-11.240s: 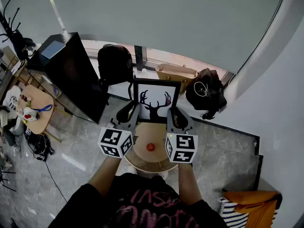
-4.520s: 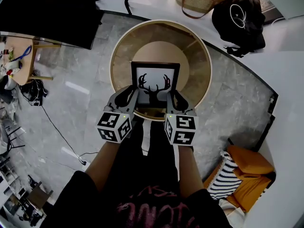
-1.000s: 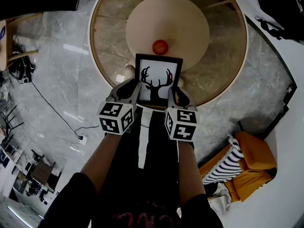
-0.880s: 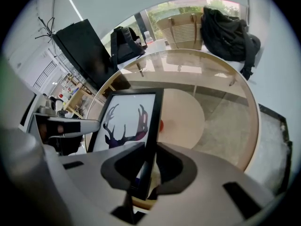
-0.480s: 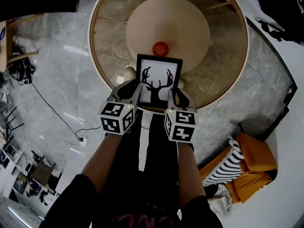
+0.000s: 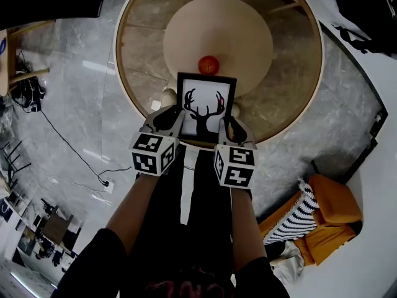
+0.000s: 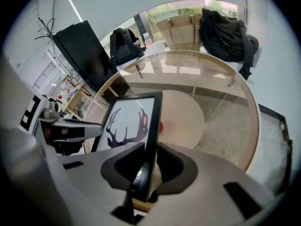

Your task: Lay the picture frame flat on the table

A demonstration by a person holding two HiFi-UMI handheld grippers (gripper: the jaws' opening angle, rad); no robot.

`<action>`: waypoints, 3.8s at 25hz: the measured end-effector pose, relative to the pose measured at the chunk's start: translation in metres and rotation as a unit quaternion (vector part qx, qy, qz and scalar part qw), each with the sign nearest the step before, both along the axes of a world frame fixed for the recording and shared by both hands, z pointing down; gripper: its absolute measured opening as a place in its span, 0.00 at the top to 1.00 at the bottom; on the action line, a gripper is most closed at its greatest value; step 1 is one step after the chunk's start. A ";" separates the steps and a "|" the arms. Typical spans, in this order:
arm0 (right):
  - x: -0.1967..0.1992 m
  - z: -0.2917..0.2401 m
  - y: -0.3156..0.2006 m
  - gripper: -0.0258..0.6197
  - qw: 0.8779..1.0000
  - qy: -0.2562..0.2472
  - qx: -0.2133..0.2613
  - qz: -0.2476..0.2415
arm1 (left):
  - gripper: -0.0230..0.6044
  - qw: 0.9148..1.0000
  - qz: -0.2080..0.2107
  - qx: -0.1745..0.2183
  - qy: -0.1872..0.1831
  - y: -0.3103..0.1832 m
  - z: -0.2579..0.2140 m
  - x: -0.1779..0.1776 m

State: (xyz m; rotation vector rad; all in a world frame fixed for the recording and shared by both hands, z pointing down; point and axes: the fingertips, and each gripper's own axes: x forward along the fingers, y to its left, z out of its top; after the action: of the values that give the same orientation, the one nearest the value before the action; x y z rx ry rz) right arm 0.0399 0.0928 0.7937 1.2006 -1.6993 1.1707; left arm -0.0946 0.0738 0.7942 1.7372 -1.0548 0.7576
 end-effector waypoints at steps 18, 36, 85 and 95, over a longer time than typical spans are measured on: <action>0.007 -0.068 -0.026 0.87 0.998 -0.002 0.060 0.010 | 0.92 0.997 0.021 0.068 -0.007 -0.021 -0.069 -0.004; -0.019 -0.236 -0.082 0.92 0.977 -0.018 0.210 -0.025 | 0.95 0.975 0.049 0.217 -0.008 -0.071 -0.230 0.008; 0.010 -0.601 -0.123 0.93 0.849 0.041 0.526 0.012 | 0.95 0.858 0.021 0.514 0.019 -0.126 -0.606 -0.022; 0.009 -0.600 -0.127 0.93 0.851 0.049 0.523 0.011 | 0.95 0.856 0.014 0.516 0.033 -0.130 -0.607 -0.025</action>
State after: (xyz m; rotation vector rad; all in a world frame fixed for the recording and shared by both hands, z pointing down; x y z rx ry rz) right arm 0.0485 -0.0341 0.1935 1.8379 -2.3068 0.0683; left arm -0.1196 -0.0561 0.1870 2.6391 -1.5324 0.0783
